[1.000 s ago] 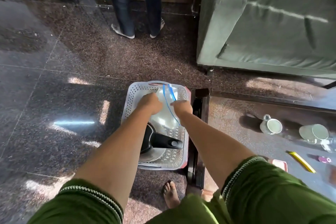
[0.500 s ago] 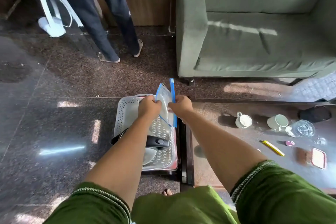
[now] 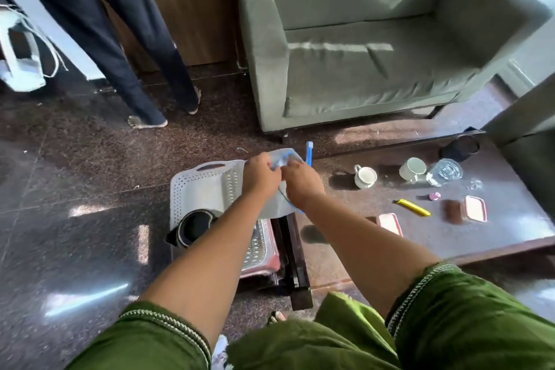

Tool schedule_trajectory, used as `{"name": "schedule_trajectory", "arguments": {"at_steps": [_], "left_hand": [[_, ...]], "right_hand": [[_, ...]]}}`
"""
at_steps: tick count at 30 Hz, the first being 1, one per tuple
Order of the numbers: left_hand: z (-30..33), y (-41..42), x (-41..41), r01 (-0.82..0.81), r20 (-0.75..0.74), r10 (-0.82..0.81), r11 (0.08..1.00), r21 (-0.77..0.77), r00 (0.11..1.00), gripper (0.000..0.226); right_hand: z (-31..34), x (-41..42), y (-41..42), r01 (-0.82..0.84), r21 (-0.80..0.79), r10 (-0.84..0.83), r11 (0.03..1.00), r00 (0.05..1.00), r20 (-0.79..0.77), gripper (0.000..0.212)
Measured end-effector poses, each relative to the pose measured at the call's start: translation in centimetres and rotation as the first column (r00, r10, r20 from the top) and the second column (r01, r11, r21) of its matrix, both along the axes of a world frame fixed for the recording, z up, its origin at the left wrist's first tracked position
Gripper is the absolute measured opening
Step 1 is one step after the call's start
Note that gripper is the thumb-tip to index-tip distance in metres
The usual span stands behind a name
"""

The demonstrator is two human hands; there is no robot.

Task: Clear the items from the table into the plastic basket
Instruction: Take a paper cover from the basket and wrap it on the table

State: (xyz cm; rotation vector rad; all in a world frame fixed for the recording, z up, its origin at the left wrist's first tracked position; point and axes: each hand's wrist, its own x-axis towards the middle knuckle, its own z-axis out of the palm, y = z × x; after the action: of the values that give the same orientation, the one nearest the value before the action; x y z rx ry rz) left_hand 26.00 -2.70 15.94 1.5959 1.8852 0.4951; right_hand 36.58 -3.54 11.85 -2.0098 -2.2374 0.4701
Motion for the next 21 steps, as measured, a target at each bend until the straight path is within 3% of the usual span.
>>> {"name": "schedule_trajectory", "arguments": {"at_steps": [4, 8, 11, 13, 17, 21], "left_hand": [[0.0, -1.3, 4.2, 0.125, -0.021, -0.126, 0.991, -0.045, 0.992, 0.007], [-1.5, -3.2, 8.9, 0.278, -0.078, -0.283, 0.958, -0.068, 0.956, 0.020], [-2.6, -4.7, 12.6, 0.359, -0.101, -0.367, 0.929, -0.084, 0.925, 0.023], [-2.9, -5.6, 15.2, 0.396, -0.108, -0.403, 0.915, -0.083, 0.909, 0.022], [-2.6, -7.3, 20.1, 0.445, -0.093, -0.450, 0.893, -0.067, 0.888, 0.018], [-2.0, -8.4, 24.5, 0.454, -0.032, -0.455, 0.891, -0.030, 0.890, 0.022]], "right_hand": [[-0.5, 3.1, -1.9, 0.351, -0.188, -0.387, 0.917, 0.899, -0.207, 0.029], [-1.3, 7.2, -3.9, 0.481, -0.372, -0.585, 0.794, 0.772, -0.250, 0.032], [-2.1, 10.7, -5.1, 0.596, -0.510, -0.766, 0.620, 0.600, -0.229, 0.040], [-2.3, 13.2, -6.0, 0.628, -0.568, -0.823, 0.531, 0.542, -0.170, 0.044], [-2.2, 17.9, -8.5, 0.652, -0.538, -0.817, 0.534, 0.561, -0.132, 0.020], [-3.5, 22.6, -9.1, 0.701, -0.546, -0.888, 0.459, 0.374, -0.267, 0.019]]}}
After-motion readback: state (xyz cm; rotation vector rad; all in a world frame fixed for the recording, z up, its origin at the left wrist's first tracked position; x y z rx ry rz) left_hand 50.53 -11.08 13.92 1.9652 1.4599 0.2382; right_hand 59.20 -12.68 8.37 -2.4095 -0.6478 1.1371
